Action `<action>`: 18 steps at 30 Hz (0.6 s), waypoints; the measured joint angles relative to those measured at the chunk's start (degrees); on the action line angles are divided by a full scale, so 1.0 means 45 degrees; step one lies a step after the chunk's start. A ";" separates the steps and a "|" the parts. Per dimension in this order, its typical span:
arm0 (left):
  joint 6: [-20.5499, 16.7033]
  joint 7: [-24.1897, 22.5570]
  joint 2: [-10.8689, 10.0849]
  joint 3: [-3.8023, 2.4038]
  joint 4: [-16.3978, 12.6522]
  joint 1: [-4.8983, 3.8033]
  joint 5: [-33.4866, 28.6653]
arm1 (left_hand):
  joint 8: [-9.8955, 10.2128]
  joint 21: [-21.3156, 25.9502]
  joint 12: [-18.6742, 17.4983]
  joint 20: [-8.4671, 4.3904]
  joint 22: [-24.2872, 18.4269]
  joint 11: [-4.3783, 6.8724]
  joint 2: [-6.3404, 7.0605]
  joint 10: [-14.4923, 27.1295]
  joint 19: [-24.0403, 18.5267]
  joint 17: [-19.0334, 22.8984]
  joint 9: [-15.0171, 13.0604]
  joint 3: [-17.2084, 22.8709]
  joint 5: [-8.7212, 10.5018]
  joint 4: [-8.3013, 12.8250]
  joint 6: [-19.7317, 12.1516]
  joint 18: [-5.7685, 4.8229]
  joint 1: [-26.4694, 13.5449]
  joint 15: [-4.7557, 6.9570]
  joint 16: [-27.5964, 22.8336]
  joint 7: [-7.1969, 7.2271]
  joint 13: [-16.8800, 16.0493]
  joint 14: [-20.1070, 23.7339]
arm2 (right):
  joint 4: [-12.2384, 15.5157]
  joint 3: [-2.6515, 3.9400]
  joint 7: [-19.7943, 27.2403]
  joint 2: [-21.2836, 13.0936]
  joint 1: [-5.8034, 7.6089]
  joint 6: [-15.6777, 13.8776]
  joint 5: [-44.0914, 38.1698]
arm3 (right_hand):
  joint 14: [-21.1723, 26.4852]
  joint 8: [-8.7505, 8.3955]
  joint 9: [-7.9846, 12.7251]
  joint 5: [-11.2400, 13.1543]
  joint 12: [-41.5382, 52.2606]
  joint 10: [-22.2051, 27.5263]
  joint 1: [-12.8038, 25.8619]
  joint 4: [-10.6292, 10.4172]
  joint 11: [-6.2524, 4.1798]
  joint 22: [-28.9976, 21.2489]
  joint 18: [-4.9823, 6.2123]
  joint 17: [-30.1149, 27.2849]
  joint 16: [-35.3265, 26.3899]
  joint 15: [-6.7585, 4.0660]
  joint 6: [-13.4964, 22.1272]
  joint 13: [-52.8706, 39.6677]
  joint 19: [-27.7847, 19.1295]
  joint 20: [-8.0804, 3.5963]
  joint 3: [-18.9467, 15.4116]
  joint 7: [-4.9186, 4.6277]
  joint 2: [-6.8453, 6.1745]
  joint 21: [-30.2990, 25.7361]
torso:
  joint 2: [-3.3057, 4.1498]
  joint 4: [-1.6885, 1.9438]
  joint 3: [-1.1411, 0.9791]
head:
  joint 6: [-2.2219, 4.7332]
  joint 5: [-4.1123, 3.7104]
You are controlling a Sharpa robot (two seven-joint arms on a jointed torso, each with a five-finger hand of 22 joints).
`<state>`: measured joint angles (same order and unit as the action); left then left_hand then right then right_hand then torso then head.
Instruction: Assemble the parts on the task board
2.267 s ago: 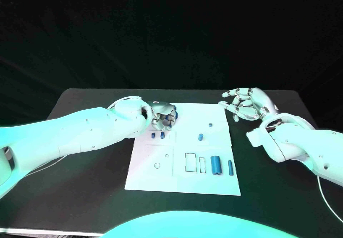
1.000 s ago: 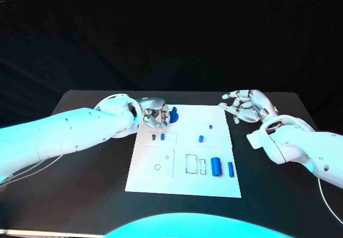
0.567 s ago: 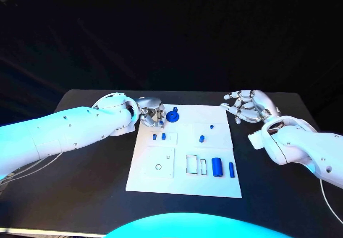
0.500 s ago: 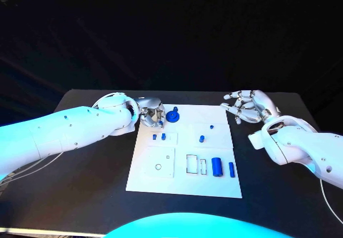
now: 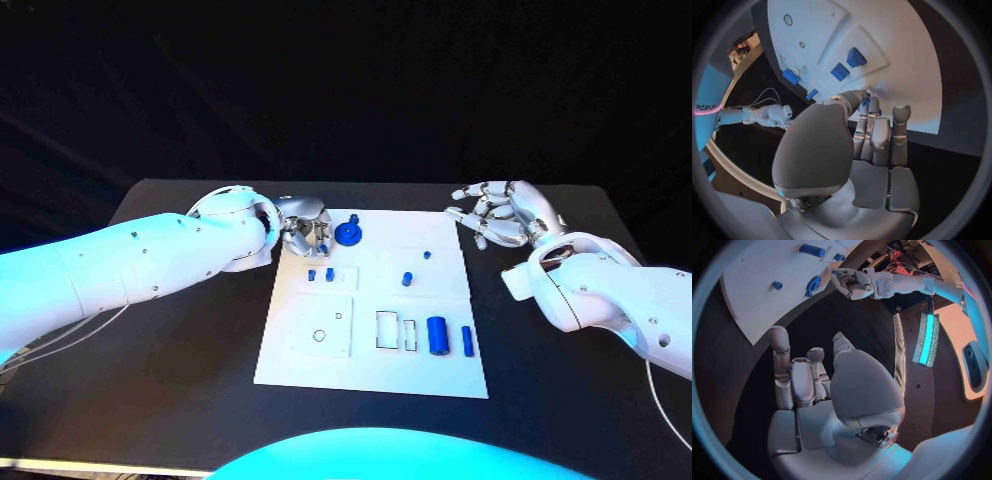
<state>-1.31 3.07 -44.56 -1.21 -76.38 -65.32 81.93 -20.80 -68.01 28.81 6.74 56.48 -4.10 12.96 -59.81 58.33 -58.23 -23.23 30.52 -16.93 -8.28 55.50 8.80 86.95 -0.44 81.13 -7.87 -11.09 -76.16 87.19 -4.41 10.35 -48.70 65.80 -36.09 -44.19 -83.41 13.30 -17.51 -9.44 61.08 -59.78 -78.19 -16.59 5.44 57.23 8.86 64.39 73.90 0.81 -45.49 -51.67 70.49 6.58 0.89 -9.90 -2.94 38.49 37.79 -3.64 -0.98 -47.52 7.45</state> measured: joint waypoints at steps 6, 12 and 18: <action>0.0114 0.0000 0.0039 0.0017 0.0049 0.0000 -0.0001 | 0.0001 0.0000 -0.0014 -0.0044 -0.0008 -0.0001 0.0000 0.0000 -0.0044 0.0028 0.0000 0.0000 0.0000 0.0000 -0.0001 0.0002 0.0000 0.0000 0.0000 0.0000 -0.0001 0.0000 | 0.0003 0.0000 0.0000 0.0000 0.0000 0.0000 0.0002 | 0.0000 0.0000 0.0000 0.0000 0.0000 0.0000 0.0000 0.0000 0.0000 0.0000 0.0000 0.0000 0.0000 0.0000 0.0015 0.0000 0.0000 0.0000 0.0000 0.0015 0.0000 0.0000 | -0.0004 0.0000 0.0001 | 0.0000 0.0010; 0.0225 -0.0013 0.0120 0.0043 0.0105 0.0003 -0.0003 | 0.0067 0.0048 -0.0092 -0.0046 -0.0081 -0.0001 0.0000 0.0001 -0.0135 0.0092 0.0000 -0.0037 0.0066 0.0036 -0.0002 0.0002 0.0000 -0.0018 -0.0042 0.0001 -0.0001 0.0075 | 0.0004 0.0000 0.0000 0.0002 0.0000 0.0000 0.0002 | 0.0000 0.0089 0.0026 0.0000 0.0000 0.0000 0.0000 0.0000 0.0000 -0.0015 0.0000 0.0000 -0.0070 0.0000 0.0015 0.0028 0.0000 0.0000 0.0000 0.0015 0.0000 0.0000 | -0.0004 -0.0002 0.0007 | -0.0018 0.0010; 0.0292 -0.0035 0.0190 0.0056 0.0178 -0.0005 0.0002 | 0.0075 0.0117 -0.0092 -0.0045 -0.0104 -0.0001 0.0001 0.0001 -0.0135 0.0094 -0.0040 -0.0037 0.0066 0.0035 -0.0002 0.0003 0.0000 0.0001 -0.0051 0.0001 -0.0003 0.0094 | 0.0002 0.0000 0.0000 0.0002 -0.0001 0.0000 0.0003 | 0.0000 0.0097 0.0027 0.0000 0.0000 -0.0001 0.0000 0.0000 0.0001 -0.0015 0.0001 0.0000 -0.0070 0.0000 0.0015 0.0028 0.0000 0.0000 0.0000 0.0015 0.0000 0.0000 | -0.0004 -0.0010 0.0007 | -0.0037 0.0010</action>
<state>0.00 2.91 -43.70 -0.96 -75.58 -65.35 81.94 -20.46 -67.48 28.40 6.53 56.01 -4.11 12.96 -59.80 57.72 -57.81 -23.41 30.36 -16.63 -8.12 55.49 8.81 86.95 -0.43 80.90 -7.86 -11.10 -75.73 87.19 -4.41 10.35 -48.69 65.79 -36.09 -44.18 -83.41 13.73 -17.39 -9.44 61.08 -59.79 -78.19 -16.59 5.45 57.16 8.86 64.39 73.58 0.81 -45.42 -51.55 70.49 6.58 0.89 -9.83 -2.94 38.49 37.77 -3.69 -0.95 -47.68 7.50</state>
